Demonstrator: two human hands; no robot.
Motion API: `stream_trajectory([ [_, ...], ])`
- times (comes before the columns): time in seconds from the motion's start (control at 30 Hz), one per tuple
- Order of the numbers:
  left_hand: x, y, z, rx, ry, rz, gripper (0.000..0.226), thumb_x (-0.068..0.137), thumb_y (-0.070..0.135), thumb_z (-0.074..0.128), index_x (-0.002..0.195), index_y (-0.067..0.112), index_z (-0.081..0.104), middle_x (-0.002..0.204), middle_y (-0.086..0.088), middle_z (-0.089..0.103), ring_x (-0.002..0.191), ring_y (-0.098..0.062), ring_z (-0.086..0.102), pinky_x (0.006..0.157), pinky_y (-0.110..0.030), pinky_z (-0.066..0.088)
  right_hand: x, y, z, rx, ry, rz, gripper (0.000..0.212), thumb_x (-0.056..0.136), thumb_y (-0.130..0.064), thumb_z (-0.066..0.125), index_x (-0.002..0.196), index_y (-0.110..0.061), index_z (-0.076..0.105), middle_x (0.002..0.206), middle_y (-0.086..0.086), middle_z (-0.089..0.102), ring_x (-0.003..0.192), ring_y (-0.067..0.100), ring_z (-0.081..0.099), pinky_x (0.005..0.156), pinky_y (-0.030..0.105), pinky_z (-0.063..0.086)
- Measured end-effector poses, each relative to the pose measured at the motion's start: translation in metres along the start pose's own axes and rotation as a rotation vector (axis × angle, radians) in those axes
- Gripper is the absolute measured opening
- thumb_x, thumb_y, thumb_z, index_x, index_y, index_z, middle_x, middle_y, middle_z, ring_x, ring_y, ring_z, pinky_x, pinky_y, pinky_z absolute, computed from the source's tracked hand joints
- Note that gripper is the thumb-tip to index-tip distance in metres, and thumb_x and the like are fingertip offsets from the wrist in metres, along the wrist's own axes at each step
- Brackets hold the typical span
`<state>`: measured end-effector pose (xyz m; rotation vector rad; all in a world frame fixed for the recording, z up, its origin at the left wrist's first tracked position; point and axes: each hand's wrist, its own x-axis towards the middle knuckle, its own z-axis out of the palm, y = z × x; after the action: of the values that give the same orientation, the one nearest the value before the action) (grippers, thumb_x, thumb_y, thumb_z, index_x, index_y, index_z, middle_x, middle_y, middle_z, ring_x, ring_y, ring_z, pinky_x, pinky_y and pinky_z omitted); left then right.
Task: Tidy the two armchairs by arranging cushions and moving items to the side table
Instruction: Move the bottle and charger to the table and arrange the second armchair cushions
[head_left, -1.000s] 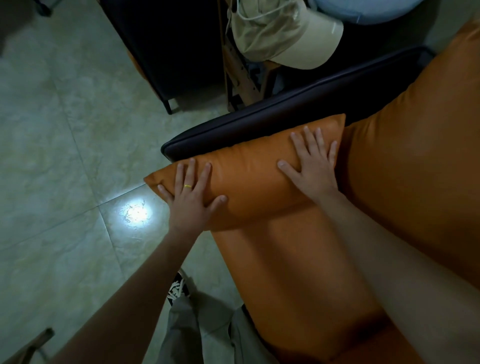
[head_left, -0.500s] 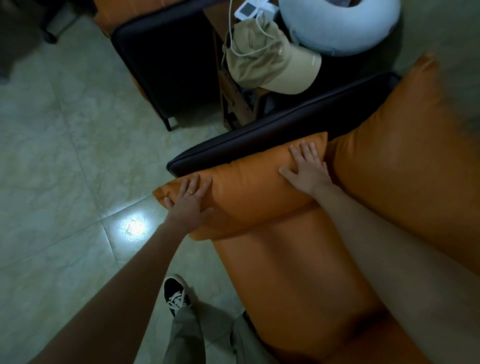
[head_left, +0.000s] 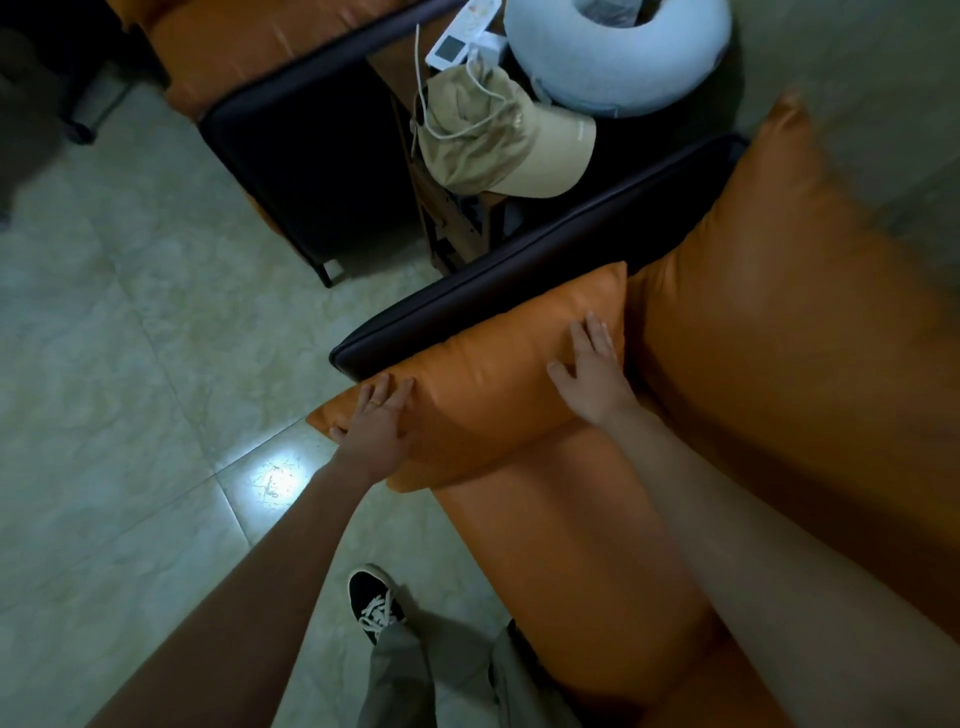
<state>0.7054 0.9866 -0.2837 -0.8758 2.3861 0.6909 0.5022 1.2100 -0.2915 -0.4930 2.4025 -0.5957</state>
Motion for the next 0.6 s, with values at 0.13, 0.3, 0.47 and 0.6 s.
stream_trajectory([
  [0.13,-0.002,0.013,0.003,-0.097,0.047,0.037,0.071,0.097,0.018,0.058,0.157,0.032,0.023,0.169,-0.004,0.006,0.154,-0.029,0.008,0.115,-0.066,0.022,-0.011,0.006,-0.006,0.118,0.009,0.046,0.073,0.104,-0.046,0.043,0.162,-0.021,0.007,0.169,-0.007,-0.010,0.155,0.015,-0.007,0.126,0.041,0.011],
  [0.3,-0.014,0.038,0.016,-0.382,0.097,0.193,0.068,0.094,0.009,0.064,0.154,0.024,0.037,0.165,-0.001,0.023,0.135,-0.012,0.044,0.102,-0.021,0.041,-0.030,0.015,-0.014,0.171,0.017,0.031,0.073,0.104,-0.044,0.044,0.162,-0.020,0.007,0.170,-0.003,-0.004,0.156,0.016,-0.002,0.126,0.040,0.012],
  [0.47,-0.025,0.050,0.024,-0.440,-0.037,0.271,0.066,0.094,0.011,0.064,0.154,0.024,0.037,0.162,-0.001,0.028,0.143,-0.013,0.036,0.113,-0.029,0.038,-0.044,0.016,-0.024,0.291,0.050,0.062,0.070,0.106,-0.041,0.044,0.162,-0.023,0.006,0.170,-0.003,0.001,0.156,0.016,0.002,0.125,0.038,0.013],
  [0.6,-0.039,0.051,0.021,-0.410,-0.095,0.251,0.062,0.098,0.017,0.062,0.154,0.014,0.036,0.158,-0.004,0.036,0.142,-0.020,0.040,0.117,-0.042,0.036,-0.056,0.011,-0.022,0.348,0.038,0.086,0.069,0.106,-0.041,0.044,0.162,-0.024,0.009,0.170,-0.003,0.006,0.156,0.018,0.007,0.125,0.042,0.016],
])
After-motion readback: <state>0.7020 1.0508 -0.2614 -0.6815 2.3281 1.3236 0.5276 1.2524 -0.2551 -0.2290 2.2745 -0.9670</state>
